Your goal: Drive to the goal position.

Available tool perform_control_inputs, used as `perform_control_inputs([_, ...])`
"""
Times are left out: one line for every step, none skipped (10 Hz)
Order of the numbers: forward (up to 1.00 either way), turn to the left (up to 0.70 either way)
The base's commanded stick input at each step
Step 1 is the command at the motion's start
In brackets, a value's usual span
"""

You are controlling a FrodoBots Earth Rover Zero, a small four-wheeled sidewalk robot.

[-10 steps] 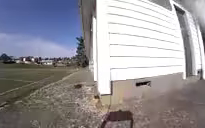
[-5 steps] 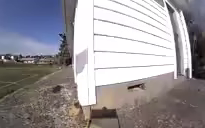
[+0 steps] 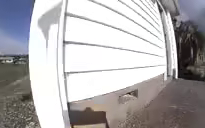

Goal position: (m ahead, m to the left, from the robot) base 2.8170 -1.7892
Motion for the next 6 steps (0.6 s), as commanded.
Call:
perform_control_inputs([0.00,-0.70])
perform_control_inputs([0.00,-0.70])
perform_control_inputs([0.00,-0.70])
perform_control_inputs([0.00,-0.70])
perform_control_inputs([0.00,-0.70])
perform_control_inputs([0.00,-0.70])
